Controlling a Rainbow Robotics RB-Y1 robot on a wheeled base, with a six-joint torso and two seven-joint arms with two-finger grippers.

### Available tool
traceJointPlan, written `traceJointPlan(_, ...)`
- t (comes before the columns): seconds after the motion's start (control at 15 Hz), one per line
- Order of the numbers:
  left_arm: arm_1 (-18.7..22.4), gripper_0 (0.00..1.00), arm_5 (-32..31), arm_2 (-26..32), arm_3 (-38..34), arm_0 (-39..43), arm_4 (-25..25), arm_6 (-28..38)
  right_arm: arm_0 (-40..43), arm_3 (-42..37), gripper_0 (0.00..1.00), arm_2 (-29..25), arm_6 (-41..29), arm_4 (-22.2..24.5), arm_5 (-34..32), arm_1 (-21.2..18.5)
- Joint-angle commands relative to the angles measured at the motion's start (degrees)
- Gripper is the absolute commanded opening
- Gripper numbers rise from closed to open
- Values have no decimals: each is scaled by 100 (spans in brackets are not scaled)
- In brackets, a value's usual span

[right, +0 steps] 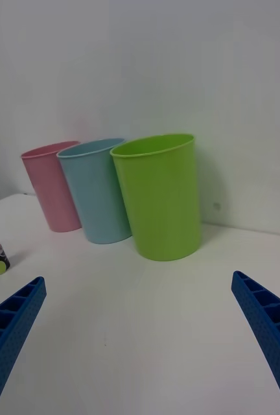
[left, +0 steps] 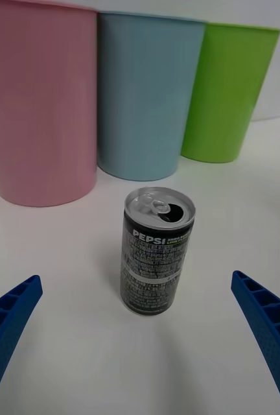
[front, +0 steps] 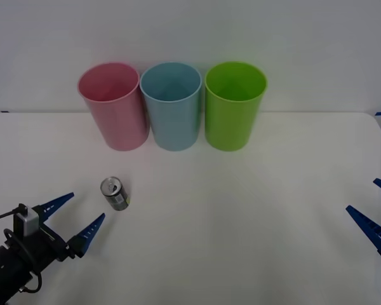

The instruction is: Grasp the object on the table and drop it into the matching bin: aluminum can to the light blue bin, PET bottle to the pink bin.

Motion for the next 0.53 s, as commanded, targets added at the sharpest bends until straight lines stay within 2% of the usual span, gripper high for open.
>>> traceJointPlan(0.07,-183,100,73,14,6,-107,-255,16,0,0,100,0,0,0,0,0)
traceJointPlan(0.27,-306,100,161,5,23,-222,-449,42,0,0,100,0,0,0,0,0)
traceJointPlan(0.53,-315,100,178,-47,533,-626,-457,-63,0,0,100,0,0,0,0,0)
